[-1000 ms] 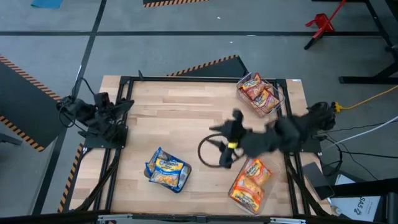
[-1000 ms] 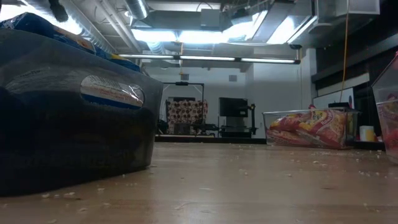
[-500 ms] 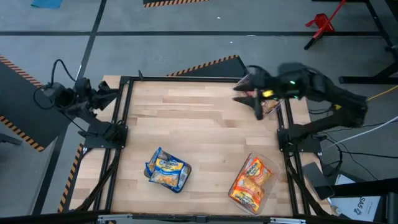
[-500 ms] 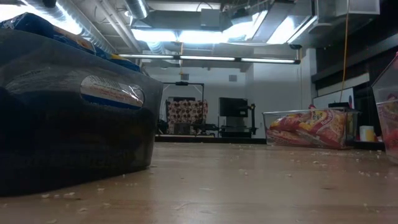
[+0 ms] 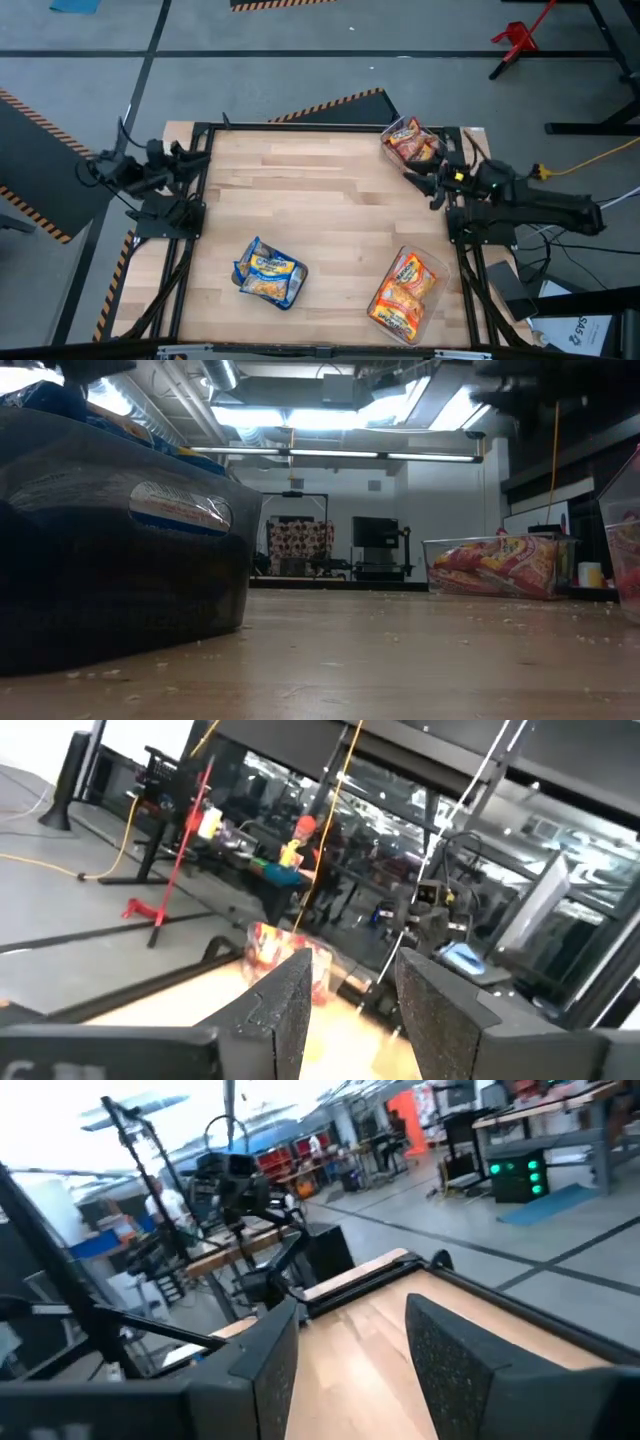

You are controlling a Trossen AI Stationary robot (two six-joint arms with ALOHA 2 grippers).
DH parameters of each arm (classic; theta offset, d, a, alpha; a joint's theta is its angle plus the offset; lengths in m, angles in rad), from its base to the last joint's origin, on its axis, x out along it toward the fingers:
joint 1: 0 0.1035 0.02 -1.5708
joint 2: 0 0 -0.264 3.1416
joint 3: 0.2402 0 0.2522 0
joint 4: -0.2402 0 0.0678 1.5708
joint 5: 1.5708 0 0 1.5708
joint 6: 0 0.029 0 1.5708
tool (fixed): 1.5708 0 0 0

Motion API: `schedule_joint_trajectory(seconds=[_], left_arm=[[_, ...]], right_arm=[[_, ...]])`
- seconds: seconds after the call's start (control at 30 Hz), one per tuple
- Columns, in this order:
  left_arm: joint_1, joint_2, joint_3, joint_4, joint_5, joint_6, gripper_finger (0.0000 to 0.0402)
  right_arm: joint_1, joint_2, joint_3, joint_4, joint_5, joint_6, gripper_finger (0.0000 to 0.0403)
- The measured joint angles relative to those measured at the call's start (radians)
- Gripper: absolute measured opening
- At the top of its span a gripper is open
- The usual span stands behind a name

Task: Sort Maruchan noodles
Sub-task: Return to Home Position

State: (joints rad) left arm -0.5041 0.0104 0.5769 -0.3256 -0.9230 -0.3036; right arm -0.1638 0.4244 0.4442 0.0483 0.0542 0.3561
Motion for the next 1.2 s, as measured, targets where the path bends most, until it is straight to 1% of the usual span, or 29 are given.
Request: schedule_joint_trajectory(seconds=[0.1,0.2,0.43,0.57,0.73,0.8,0.93,0.97,1.07,1.1,1.13,1.2], left_arm=[[0.000,-0.006,-0.056,0.000,-0.011,-0.007,0.0140],[0.000,-0.007,-0.100,0.002,0.001,-0.008,0.0140],[0.000,-0.007,-0.219,-0.002,-0.001,-0.048,0.0140],[0.000,-0.007,-0.324,-0.003,-0.057,-0.158,0.0140],[0.000,-0.007,-0.466,0.023,-0.055,-0.345,0.0140],[0.000,-0.005,-0.479,0.046,-0.008,-0.370,0.0140],[0.000,-0.008,-0.493,0.124,0.088,-0.325,0.0140],[0.000,-0.008,-0.494,0.143,0.143,-0.324,0.0140],[-0.001,-0.007,-0.496,0.158,0.382,-0.342,0.0140],[0.000,-0.005,-0.496,0.152,0.438,-0.354,0.0140],[0.000,-0.005,-0.496,0.134,0.473,-0.352,0.0140],[0.000,-0.005,-0.495,0.127,0.489,-0.284,0.0140]], right_arm=[[0.000,-0.086,-0.121,0.041,0.035,0.004,0.0172],[0.000,-0.151,-0.214,0.077,0.059,0.005,0.0172],[0.000,-0.275,-0.370,0.090,0.060,0.006,0.0172],[0.000,-0.320,-0.434,0.133,0.059,0.006,0.0172],[0.000,-0.344,-0.436,0.079,0.078,0.000,0.0172],[0.000,-0.344,-0.436,0.076,0.088,-0.001,0.0172],[0.000,-0.342,-0.436,0.035,0.096,-0.007,0.0172],[0.000,-0.342,-0.436,0.024,0.094,-0.009,0.0172],[0.000,-0.339,-0.434,-0.007,0.086,-0.011,0.0172],[0.000,-0.336,-0.434,-0.007,0.085,-0.019,0.0172],[0.000,-0.334,-0.434,-0.008,0.086,-0.025,0.0172],[0.000,-0.331,-0.434,-0.008,0.089,-0.051,0.0172]])
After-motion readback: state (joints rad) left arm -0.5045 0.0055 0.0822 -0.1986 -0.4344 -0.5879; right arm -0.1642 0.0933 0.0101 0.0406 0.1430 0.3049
